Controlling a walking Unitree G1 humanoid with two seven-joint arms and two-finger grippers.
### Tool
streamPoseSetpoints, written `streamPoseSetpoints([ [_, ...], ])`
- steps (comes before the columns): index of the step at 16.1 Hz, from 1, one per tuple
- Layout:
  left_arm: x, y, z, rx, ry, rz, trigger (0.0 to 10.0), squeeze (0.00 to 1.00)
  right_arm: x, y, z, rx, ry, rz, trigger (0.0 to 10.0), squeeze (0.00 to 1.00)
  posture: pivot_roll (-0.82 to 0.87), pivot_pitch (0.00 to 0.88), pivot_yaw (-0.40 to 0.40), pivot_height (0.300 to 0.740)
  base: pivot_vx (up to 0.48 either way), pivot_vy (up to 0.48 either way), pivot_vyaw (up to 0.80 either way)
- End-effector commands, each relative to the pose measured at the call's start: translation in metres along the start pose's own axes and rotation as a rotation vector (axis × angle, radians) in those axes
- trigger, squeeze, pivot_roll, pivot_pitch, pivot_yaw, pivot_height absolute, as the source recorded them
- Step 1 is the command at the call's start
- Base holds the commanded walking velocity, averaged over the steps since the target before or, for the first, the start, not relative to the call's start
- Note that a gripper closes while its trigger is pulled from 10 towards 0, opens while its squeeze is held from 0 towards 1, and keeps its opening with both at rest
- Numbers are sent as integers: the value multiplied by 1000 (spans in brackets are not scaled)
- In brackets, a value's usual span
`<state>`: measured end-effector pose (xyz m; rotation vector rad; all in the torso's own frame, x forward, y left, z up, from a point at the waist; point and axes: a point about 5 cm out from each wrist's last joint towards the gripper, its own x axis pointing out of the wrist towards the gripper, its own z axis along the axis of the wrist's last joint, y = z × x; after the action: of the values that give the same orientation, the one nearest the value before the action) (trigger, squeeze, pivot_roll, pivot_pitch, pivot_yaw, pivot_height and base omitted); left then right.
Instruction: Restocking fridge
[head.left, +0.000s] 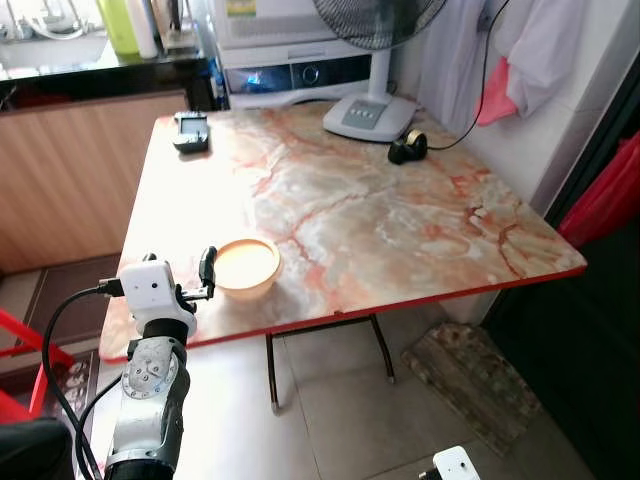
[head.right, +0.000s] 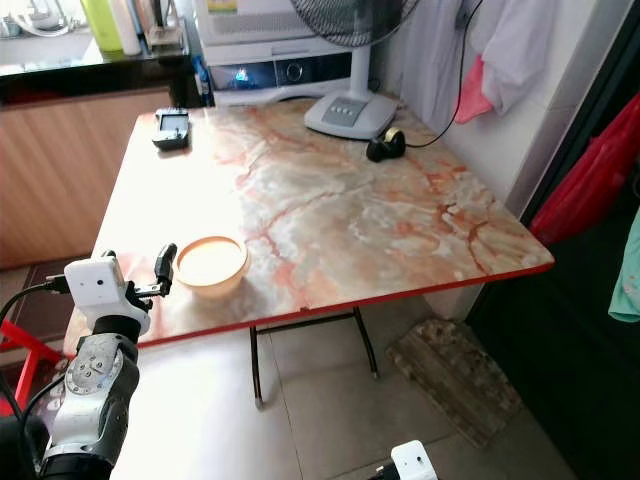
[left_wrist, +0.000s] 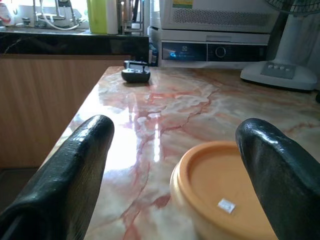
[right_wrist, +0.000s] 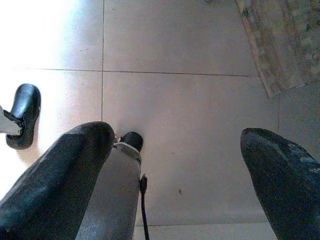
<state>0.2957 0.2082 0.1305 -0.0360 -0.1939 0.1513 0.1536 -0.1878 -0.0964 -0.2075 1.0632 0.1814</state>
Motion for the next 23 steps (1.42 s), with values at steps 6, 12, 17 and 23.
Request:
streamPoseSetpoints([
  [6, 3, -1, 0, 1, 8, 6, 10000, 0, 0, 0, 1, 0, 5, 3, 10000, 0, -22, 0, -5, 740, 271, 0, 0],
  [12, 2, -4, -1, -18, 12, -20, 10000, 0, 0, 0, 1, -1, 6, 4, 10000, 0, -19, 0, -6, 740, 41, 0, 0],
  [17, 1, 10, -7, -221, 89, 35, 10000, 0, 0, -1, 0, -2, 6, 0, 10000, 0, -17, 0, -9, 740, 0, 0, 0],
  [23, 9, 23, -8, -309, 146, -2, 10000, 0, 0, -2, 0, -7, 6, -3, 10000, 0, -19, 0, -18, 740, 0, 0, 0],
])
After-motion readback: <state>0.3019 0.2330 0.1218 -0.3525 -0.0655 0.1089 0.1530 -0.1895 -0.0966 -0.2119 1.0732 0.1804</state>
